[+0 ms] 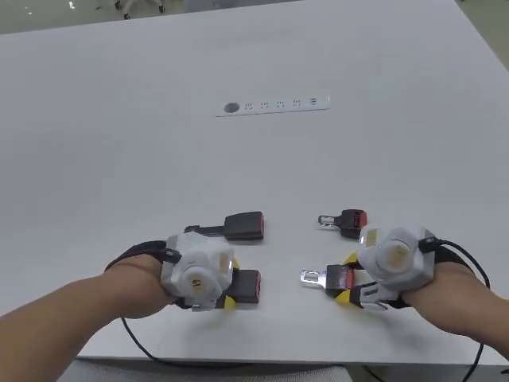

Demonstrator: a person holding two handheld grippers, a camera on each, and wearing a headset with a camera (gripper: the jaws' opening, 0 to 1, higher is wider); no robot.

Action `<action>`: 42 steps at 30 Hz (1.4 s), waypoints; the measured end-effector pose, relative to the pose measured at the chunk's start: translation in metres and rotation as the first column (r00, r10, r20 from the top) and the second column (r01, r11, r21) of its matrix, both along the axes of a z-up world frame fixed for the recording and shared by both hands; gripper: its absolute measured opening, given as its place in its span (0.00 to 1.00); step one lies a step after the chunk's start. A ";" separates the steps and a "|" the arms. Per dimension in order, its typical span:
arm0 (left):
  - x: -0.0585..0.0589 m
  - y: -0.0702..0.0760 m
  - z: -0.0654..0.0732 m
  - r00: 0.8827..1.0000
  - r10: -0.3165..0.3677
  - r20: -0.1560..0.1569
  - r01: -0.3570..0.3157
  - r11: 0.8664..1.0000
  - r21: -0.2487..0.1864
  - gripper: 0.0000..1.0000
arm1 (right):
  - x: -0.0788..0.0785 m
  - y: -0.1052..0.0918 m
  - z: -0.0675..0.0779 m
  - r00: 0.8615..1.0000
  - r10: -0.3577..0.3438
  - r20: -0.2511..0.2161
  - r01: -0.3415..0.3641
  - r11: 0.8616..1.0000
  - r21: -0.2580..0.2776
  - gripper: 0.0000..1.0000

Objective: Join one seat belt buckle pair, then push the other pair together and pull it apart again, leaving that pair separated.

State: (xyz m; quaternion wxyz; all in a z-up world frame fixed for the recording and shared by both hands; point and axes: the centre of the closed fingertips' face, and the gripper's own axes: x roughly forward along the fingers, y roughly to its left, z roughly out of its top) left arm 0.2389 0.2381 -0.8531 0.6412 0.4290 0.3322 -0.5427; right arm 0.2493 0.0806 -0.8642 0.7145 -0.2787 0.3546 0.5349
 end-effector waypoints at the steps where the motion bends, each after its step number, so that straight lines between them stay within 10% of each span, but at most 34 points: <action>1: 0.000 0.000 0.000 1.000 0.000 0.000 0.000 1.000 -0.001 0.32 | 0.000 0.002 0.000 1.000 0.002 0.001 -0.002 1.000 0.000 0.35; 42: 0.001 -0.001 -0.001 1.000 0.011 -0.007 -0.011 1.000 0.007 0.32 | -0.012 0.068 0.001 0.995 0.091 0.029 -0.090 0.996 -0.014 0.35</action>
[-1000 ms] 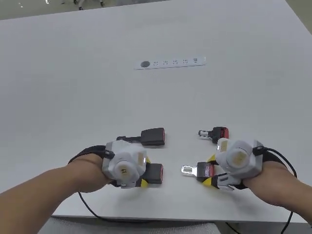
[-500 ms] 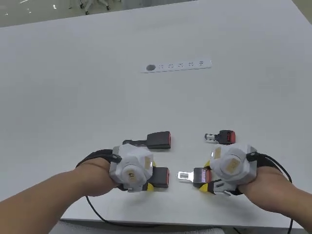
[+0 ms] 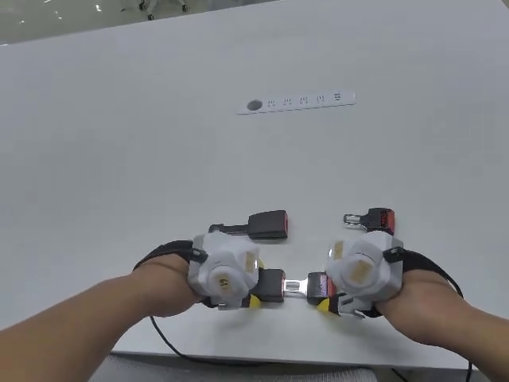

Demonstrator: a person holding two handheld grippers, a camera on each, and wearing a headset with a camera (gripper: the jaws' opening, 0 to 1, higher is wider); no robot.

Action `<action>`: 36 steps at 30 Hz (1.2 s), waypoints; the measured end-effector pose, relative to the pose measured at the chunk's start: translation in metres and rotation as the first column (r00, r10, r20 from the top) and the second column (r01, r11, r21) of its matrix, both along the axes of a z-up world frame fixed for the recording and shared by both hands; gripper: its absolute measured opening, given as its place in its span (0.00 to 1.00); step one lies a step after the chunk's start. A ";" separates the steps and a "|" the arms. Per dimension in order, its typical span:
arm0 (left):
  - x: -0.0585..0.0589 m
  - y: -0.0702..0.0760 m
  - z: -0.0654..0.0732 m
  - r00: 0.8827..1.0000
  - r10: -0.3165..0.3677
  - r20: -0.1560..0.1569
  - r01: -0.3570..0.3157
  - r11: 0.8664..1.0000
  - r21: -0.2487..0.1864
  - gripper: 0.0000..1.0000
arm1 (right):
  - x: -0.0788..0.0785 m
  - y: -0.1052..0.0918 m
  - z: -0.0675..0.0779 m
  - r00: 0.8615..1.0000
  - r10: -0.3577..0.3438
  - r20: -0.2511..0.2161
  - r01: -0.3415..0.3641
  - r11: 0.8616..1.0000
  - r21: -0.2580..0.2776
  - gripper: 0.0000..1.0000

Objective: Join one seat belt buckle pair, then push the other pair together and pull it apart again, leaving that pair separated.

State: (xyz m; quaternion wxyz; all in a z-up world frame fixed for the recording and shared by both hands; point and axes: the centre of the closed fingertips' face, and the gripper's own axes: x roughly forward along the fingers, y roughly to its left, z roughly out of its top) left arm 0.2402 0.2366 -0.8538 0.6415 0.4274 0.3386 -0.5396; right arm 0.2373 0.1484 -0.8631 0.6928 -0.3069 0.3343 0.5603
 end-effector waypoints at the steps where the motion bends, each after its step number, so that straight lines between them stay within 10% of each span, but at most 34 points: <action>1: 0.000 0.000 0.000 1.000 0.000 0.000 0.000 1.000 -0.001 0.32 | 0.000 0.000 0.000 1.000 0.002 0.004 -0.002 1.000 -0.002 0.35; 36: 0.001 -0.001 -0.002 1.000 0.030 -0.002 -0.030 0.999 -0.015 0.31 | 0.000 0.019 0.003 1.000 0.002 0.030 -0.004 0.999 0.053 0.32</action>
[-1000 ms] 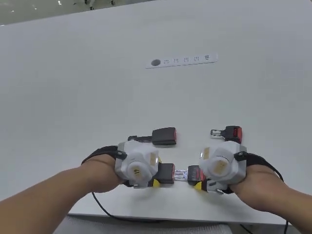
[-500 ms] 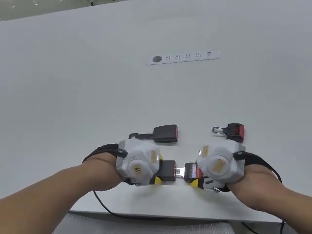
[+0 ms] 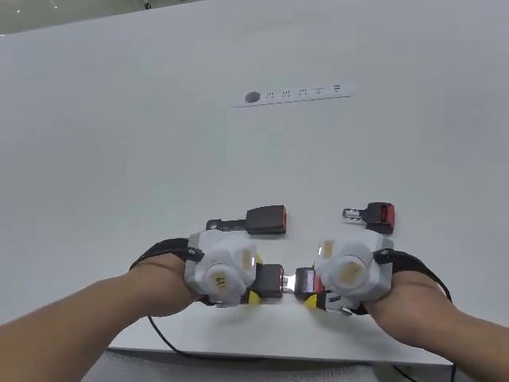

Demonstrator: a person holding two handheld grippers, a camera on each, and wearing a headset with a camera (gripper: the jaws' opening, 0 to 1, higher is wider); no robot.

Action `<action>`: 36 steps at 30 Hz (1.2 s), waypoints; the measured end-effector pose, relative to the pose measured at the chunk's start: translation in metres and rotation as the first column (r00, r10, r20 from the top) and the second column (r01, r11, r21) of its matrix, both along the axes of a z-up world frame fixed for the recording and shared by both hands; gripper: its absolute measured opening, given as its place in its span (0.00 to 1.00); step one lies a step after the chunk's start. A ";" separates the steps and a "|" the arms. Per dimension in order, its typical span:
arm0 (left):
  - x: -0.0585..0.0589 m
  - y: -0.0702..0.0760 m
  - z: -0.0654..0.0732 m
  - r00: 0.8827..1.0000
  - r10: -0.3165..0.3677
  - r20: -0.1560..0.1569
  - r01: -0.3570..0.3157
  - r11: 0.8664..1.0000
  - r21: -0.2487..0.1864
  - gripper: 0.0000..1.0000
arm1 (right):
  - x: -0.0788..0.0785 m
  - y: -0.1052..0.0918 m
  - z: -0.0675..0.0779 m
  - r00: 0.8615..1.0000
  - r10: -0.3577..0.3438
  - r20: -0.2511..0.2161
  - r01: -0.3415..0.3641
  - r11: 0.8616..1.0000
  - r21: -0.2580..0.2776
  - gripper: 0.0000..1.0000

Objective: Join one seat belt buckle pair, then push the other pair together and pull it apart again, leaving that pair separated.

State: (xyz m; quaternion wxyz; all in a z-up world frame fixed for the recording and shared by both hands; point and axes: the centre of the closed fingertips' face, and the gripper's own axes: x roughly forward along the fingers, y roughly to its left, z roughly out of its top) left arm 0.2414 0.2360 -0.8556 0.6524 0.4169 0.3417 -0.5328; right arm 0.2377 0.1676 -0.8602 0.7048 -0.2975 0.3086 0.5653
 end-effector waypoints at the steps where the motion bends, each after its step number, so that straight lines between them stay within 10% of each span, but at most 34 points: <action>1: 0.000 0.000 0.000 1.000 0.003 0.001 -0.003 1.000 0.000 0.31 | 0.000 0.000 0.000 1.000 0.000 -0.001 0.000 1.000 0.000 0.32; 36: 0.002 0.005 -0.001 0.997 0.074 0.002 -0.074 0.997 -0.037 0.30 | 0.003 0.019 0.001 1.000 0.020 -0.012 -0.020 1.000 0.004 0.31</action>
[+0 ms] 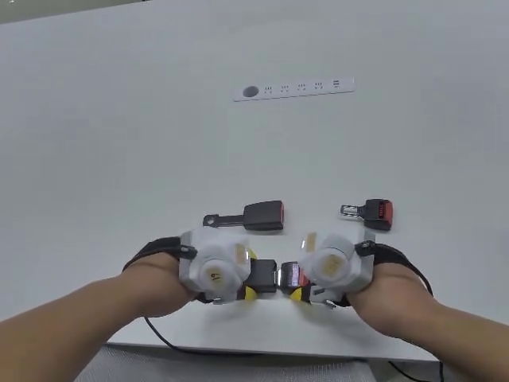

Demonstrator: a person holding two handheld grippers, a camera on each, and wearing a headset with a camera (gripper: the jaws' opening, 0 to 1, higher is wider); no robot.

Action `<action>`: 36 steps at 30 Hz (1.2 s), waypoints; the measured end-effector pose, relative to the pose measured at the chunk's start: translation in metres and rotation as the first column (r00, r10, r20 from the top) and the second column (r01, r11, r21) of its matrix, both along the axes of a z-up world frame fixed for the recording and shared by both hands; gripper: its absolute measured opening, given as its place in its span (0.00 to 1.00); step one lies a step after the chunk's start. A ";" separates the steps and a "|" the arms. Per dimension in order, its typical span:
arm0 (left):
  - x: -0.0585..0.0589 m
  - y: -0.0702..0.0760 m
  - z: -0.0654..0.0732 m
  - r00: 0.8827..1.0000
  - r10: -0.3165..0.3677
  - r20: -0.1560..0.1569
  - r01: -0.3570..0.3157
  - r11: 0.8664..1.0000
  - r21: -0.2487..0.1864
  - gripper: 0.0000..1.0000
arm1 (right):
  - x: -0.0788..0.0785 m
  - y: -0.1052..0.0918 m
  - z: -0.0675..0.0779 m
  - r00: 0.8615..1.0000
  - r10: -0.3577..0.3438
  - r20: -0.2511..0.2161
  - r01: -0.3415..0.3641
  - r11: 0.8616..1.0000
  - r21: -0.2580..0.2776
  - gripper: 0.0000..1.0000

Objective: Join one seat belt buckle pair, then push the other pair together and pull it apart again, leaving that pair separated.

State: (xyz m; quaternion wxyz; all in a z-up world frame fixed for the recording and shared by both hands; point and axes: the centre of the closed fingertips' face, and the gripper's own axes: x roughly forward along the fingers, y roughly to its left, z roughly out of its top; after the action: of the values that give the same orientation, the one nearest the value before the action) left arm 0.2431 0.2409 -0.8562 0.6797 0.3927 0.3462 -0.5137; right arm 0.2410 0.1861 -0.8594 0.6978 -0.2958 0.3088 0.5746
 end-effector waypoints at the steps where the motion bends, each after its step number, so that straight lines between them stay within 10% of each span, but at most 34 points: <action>1: 0.000 0.000 0.000 1.000 0.000 0.001 0.000 1.000 -0.001 0.30 | 0.000 0.000 0.000 1.000 0.001 0.001 -0.001 1.000 -0.001 0.31; 36: 0.000 0.000 0.000 0.999 -0.030 0.017 0.029 0.999 0.022 0.32 | 0.000 -0.016 -0.003 1.000 0.008 -0.011 -0.008 1.000 -0.016 0.33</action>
State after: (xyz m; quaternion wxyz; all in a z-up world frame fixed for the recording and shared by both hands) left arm 0.2430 0.2407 -0.8562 0.6707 0.4096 0.3400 -0.5164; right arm 0.2406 0.1700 -0.8623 0.6914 -0.2995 0.3160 0.5766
